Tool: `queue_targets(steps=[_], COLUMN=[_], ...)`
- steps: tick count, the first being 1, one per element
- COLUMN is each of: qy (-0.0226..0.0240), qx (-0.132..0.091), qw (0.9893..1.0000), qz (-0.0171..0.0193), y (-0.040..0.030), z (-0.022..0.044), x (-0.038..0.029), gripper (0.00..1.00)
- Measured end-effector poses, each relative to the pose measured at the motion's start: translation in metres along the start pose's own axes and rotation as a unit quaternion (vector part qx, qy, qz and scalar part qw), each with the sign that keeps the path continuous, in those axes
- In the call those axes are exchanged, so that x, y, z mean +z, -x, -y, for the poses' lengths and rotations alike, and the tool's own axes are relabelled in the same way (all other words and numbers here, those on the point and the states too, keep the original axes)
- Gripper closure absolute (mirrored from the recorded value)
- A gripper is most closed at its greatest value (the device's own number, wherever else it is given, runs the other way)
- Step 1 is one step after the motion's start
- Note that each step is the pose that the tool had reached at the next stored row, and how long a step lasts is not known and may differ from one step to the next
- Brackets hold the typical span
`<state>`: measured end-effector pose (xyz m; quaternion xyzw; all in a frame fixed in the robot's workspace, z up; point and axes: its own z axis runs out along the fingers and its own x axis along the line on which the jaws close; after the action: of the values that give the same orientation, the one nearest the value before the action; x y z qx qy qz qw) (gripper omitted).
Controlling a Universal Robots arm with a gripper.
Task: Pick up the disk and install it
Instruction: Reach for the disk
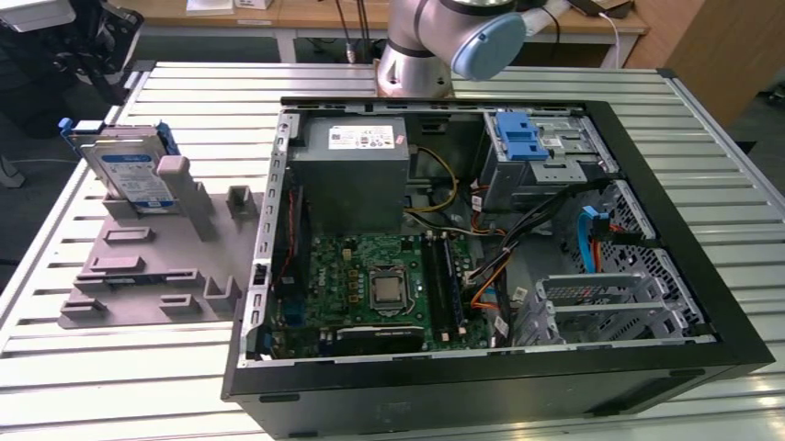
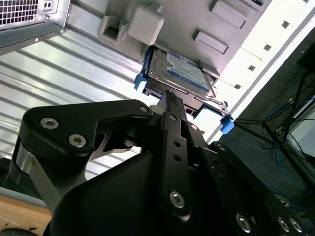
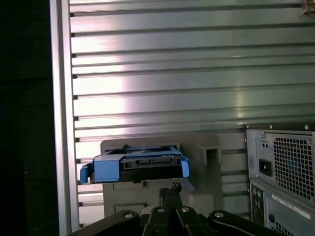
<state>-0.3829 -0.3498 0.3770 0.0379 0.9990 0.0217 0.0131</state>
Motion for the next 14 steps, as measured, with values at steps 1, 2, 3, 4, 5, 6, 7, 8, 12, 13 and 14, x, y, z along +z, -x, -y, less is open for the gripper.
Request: queue_targets(steps=[1,2,3,4,5,6,7,8,12,13,14], qy=[0.0,0.0,0.0,0.0,0.0,0.0,0.0,0.0,0.0,0.0,0.0], qx=[0.0,0.0,0.0,0.0,0.0,0.0,0.0,0.0,0.0,0.0,0.0], qw=[1.0,1.0,1.0,1.0,1.0,1.0,1.0,1.0,1.0,1.0,1.0], qz=[0.0,0.0,0.0,-0.0001,-0.0001,0.0,0.0,0.0,0.0,0.0,0.0], y=[-0.0007,-0.0013,-0.002,-0.0026,-0.0033,-0.0039,-0.0046,-0.0052,-0.0078,-0.0085,-0.0091], z=[-0.0001,-0.0003,-0.0004,-0.0005,-0.0007,-0.0008,-0.0009,-0.001,-0.0015,-0.0016,-0.0018], x=[0.0,0.0,0.0,0.0,0.0,0.0,0.0,0.0,0.0001,0.0001,0.0002], gripper=[0.89,0.89,0.89,0.89,0.89,0.89,0.89,0.89,0.89,0.89,0.89])
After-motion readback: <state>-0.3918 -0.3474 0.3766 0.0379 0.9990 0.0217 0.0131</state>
